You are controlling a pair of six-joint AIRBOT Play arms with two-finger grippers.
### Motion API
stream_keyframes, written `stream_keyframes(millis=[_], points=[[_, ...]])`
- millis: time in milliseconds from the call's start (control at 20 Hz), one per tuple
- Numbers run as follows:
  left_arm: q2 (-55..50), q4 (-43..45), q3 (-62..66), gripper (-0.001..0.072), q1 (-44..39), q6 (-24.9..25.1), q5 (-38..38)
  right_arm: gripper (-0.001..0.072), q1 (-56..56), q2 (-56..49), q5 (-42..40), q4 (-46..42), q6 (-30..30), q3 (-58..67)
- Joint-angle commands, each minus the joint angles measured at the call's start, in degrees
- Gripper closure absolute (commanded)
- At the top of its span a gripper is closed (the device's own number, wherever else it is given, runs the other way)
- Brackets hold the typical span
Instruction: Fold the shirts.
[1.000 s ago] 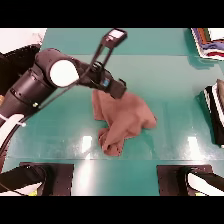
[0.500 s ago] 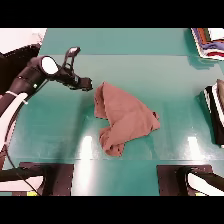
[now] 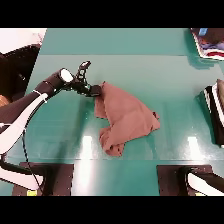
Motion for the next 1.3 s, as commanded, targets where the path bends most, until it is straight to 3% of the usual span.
stream_keyframes(millis=[0, 100, 200, 250, 300, 350, 450, 500, 550, 700, 1000, 1050, 1200, 1250], points=[[-0.2, -0.9, 2.1, 0.0680, 1.8, 0.3, -1.0, 0.0692, 0.0, 2.6, 1.6, -9.0, 4.9, -12.2], [1.4, 0.4, 4.3, 0.0680, 4.0, 0.3, -3.7, 0.0691, -1.0, 4.5, 3.8, -14.3, 8.5, -21.4], [4.0, 2.2, 4.6, 0.0680, 5.6, 0.4, -4.0, 0.0678, -3.0, 6.3, 4.4, -14.2, 10.3, -32.3], [5.0, 3.4, 4.6, 0.0680, 5.9, 0.4, -4.0, 0.0487, -3.8, 7.1, 4.3, -13.6, 10.3, -38.2], [5.6, 5.0, 4.6, 0.0680, 5.9, 0.3, -4.2, 0.0206, -4.3, 7.3, 3.4, -12.4, 10.3, -43.5], [5.8, 5.4, 4.6, 0.0680, 5.9, 0.3, -4.6, 0.0139, -4.5, 7.0, 1.3, -9.8, 10.3, -48.9], [5.8, 5.4, 4.6, 0.0680, 5.9, 0.3, -5.7, 0.0141, -4.4, 5.3, -5.1, -2.8, 9.8, -57.0], [5.8, 5.4, 4.6, 0.0680, 5.9, 0.3, -6.1, 0.0143, -4.4, 3.9, -8.9, 1.4, 8.2, -59.6], [5.8, 5.4, 4.6, 0.0680, 5.9, 0.3, -6.4, 0.0199, -4.4, 2.1, -12.3, 6.9, 5.6, -61.4], [5.8, 5.4, 4.6, 0.0679, 5.9, 0.3, -6.6, 0.0212, -4.4, -4.0, -18.5, 19.2, -0.3, -62.5], [5.8, 5.7, 4.6, 0.0679, 5.9, 0.3, -6.5, 0.0232, 3.7, -16.2, -20.0, 17.9, -0.9, -53.6], [5.8, 5.9, 4.6, 0.0680, 5.9, 0.3, -6.6, 0.0305, 4.8, -17.8, -19.7, 17.6, -0.8, -52.0], [6.0, 6.8, 4.6, 0.0680, 5.9, 0.3, -7.8, 0.0694, 6.8, -19.1, -19.1, 15.1, -0.9, -48.6], [6.7, 8.0, 4.6, 0.0681, 5.9, 0.3, -7.9, 0.0693, 6.9, -18.2, -19.1, 13.6, -0.9, -47.4]])
